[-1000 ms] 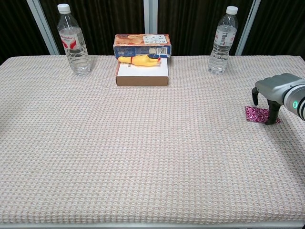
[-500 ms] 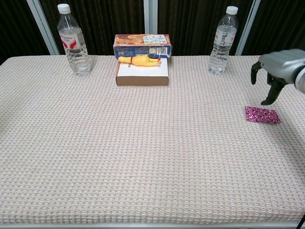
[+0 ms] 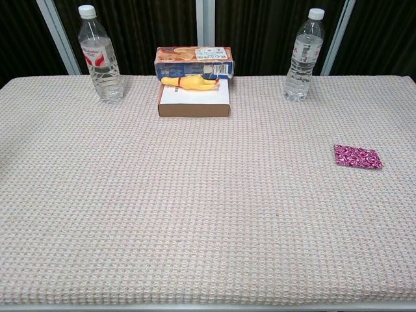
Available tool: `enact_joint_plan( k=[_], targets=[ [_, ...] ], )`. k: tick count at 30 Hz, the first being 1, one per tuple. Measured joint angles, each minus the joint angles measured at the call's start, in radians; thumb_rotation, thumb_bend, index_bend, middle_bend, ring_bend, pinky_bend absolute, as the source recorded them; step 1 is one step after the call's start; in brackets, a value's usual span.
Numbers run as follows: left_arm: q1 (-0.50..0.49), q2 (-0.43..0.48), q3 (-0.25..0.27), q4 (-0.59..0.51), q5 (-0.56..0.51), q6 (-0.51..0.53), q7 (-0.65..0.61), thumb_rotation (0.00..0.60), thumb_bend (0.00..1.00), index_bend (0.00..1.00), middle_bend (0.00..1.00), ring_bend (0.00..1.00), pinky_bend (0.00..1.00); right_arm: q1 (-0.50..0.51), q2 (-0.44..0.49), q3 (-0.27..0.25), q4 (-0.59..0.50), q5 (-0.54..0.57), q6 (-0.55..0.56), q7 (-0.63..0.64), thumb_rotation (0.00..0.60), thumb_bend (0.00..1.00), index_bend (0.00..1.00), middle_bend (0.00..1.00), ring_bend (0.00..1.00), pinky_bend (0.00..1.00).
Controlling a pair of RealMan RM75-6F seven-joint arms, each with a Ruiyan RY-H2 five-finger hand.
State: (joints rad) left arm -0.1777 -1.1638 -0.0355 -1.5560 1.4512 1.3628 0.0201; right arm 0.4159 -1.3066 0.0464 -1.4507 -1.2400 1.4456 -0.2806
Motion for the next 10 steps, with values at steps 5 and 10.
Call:
enact_joint_plan(
  k=[5, 10],
  targets=[
    [0.000, -0.004, -0.003, 0.014, 0.007, 0.012, -0.002, 0.600, 0.06, 0.27, 0.22, 0.13, 0.26, -0.097, 0.040, -0.043, 0.011, -0.042, 0.039, 0.042, 0.000, 0.00, 0.07, 0.08, 0.00, 0.06],
    [0.001, -0.010, -0.006, 0.032, 0.004, 0.013, -0.008, 0.600, 0.06, 0.27, 0.22, 0.13, 0.26, -0.129, 0.054, -0.043, 0.041, -0.073, 0.058, 0.049, 0.000, 0.00, 0.07, 0.08, 0.00, 0.06]
  ],
)
